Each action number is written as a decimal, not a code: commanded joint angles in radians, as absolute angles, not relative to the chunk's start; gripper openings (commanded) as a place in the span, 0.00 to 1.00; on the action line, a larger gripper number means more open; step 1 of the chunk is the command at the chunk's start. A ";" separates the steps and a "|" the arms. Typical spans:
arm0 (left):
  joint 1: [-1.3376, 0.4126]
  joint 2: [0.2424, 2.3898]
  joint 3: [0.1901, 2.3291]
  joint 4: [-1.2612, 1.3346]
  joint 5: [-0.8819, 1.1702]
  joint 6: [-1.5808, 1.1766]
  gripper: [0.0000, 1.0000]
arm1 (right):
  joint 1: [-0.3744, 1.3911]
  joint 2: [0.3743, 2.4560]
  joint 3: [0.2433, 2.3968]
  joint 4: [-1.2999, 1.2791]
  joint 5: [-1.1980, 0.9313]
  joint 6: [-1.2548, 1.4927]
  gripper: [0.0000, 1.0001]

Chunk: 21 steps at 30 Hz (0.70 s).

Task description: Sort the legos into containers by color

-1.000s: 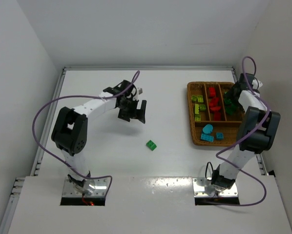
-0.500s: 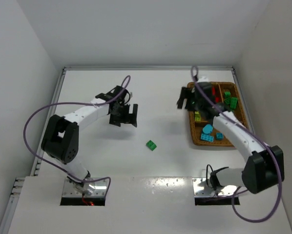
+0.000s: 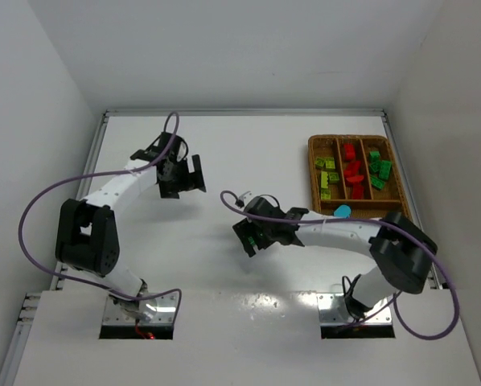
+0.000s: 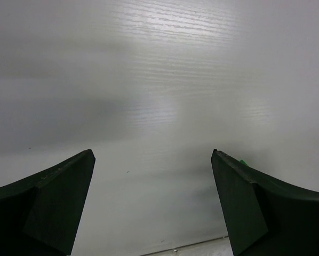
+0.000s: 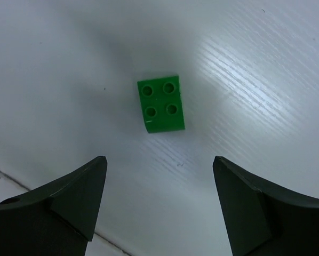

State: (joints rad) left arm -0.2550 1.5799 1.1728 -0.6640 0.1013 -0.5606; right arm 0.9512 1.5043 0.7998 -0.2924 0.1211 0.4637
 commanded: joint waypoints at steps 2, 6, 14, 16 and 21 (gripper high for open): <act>-0.245 1.542 1.164 -0.650 0.118 -0.568 0.97 | 0.957 1.620 0.867 -0.210 0.129 0.400 0.81; -0.245 1.532 1.155 -0.650 0.109 -0.568 0.97 | 0.957 1.704 0.888 -0.147 0.175 0.391 0.76; -0.236 1.522 1.155 -0.650 0.109 -0.558 0.97 | 0.957 1.758 0.928 -0.118 0.225 0.382 0.27; -0.227 1.522 1.155 -0.650 0.109 -0.558 0.97 | 0.930 1.712 0.928 -0.146 0.282 0.419 0.19; -0.227 1.522 1.155 -0.641 0.121 -0.549 0.97 | 0.723 1.539 0.858 -0.208 0.321 0.482 0.18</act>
State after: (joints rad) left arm -0.2386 1.5612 1.1553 -0.6624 0.1081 -0.5579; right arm 0.8577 1.6733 0.8776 -0.1871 0.2394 0.4240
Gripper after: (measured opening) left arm 0.976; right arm 0.352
